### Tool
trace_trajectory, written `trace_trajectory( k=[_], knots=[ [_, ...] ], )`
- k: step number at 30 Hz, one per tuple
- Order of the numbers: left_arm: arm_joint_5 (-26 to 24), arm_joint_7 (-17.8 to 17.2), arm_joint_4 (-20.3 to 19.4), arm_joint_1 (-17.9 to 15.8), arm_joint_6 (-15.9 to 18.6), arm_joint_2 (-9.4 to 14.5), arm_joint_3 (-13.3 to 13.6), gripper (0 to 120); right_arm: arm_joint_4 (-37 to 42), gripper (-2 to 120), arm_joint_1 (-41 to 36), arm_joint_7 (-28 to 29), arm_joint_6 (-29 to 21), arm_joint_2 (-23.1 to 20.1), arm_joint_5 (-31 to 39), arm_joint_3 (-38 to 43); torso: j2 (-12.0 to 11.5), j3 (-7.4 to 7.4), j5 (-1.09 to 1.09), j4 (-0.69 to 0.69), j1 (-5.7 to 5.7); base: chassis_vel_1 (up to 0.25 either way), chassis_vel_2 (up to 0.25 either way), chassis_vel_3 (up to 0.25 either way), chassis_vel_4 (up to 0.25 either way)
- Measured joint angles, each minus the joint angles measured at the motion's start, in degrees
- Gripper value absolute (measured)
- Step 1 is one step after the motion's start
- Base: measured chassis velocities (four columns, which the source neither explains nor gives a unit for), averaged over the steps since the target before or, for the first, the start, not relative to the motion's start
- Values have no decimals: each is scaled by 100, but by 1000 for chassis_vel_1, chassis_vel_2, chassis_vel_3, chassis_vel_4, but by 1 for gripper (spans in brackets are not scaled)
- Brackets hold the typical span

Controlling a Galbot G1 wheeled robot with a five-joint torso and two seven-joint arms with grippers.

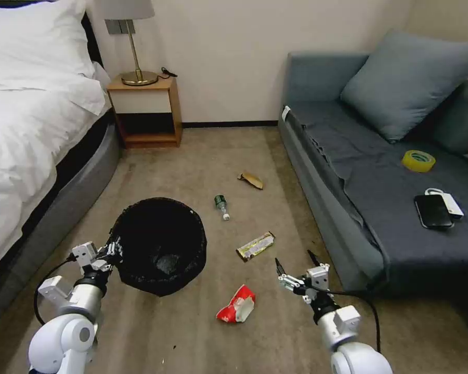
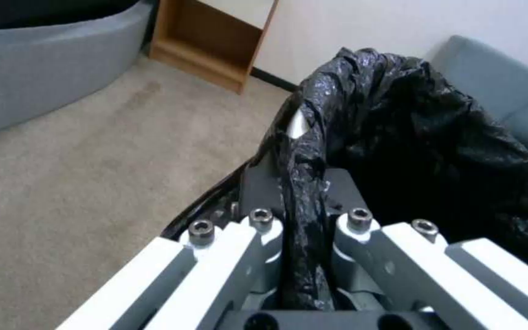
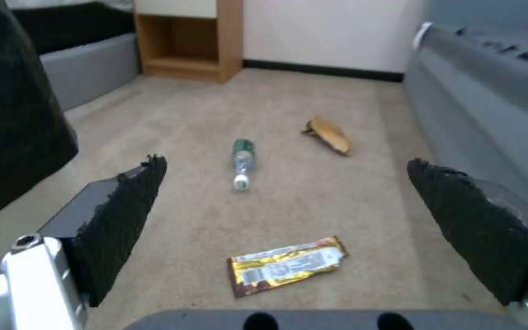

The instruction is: Pick up the trash bin, then pick up the garbage on the floor and place it into the trash bin.

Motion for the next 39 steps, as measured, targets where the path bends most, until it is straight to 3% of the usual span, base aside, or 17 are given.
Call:
trace_trajectory(
  k=[8, 14, 17, 20, 23, 30, 32, 39],
  knots=[
    [-98, 5, 65, 22, 1, 60, -121, 5, -512, 100, 632, 612, -681, -797, 820, -952, 0, -1, 0, 0, -1, 0, 0, 0, 0],
    [-125, 12, 98, 26, 16, 61, -134, 5, -814, 100, 1064, 1015, -1016, -1147, 1571, -1489, 0, 0, -1, 0, 0, 0, 0, 0, 0],
    [-142, 20, 100, 32, 39, 47, -144, 5, -1127, 100, 1725, 1426, -1476, -1443, 2572, -2070, 0, 0, 0, -1, 0, 0, 0, 0, 0],
    [-143, 23, 101, 37, 51, 39, -146, 5, -1240, 100, 2011, 1583, -1680, -1526, 2891, -2274, 0, 0, 0, 1, 0, 0, 0, 0, 0],
    [-132, 34, 116, 49, 62, 10, -175, 5, -1625, 100, 2538, 1990, -2290, -1670, 3657, -2727, 0, 0, 0, 1, 0, 0, 0, 0, 0],
    [-141, 97, 185, 90, 63, 5, -289, 5, -2217, 100, 2863, 2668, -3195, -1491, 4945, -3029, 0, 0, 0, 0, 0, 0, 0, 0, 0],
    [-146, 109, 218, 89, 62, 18, -321, 5, -2443, 100, 2937, 2934, -3442, -1251, 5301, -2998, 0, 0, -1, 0, -1, 0, 0, 0, 0],
    [-163, 128, 222, 100, 56, 49, -341, 5, -2836, 100, 3018, 3215, -3713, -923, 5431, -2876, 0, 0, 0, 0, 0, 0, 0, 0, 0]
  ],
)
